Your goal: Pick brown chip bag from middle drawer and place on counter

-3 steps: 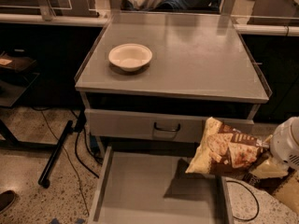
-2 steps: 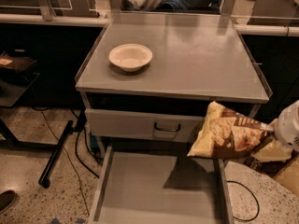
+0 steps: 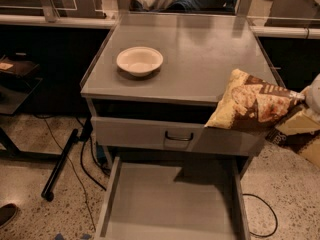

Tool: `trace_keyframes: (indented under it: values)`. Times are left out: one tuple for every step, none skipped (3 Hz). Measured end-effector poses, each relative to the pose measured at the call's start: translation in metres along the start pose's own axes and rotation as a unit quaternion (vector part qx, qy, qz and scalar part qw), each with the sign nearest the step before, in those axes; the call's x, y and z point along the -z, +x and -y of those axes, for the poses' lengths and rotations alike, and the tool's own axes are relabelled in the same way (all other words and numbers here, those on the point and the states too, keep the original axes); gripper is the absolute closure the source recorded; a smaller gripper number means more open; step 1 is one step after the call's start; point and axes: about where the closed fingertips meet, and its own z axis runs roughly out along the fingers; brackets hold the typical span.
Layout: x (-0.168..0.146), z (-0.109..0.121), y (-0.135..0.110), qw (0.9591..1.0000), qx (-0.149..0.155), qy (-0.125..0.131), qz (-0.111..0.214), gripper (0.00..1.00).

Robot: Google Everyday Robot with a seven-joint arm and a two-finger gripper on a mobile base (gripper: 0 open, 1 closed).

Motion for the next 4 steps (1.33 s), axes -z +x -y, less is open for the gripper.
trace_keyframes:
  values:
    - [-0.001, -0.001, 0.001, 1.0, 0.0, -0.001, -0.001, 1.0]
    - [-0.006, 0.021, -0.021, 0.9999, -0.003, 0.001, 0.011, 1.0]
    - [-0.015, 0.065, -0.07, 0.9997, -0.004, 0.0, 0.024, 1.0]
    - [-0.033, 0.085, -0.118, 0.9996, 0.015, -0.008, 0.022, 1.0]
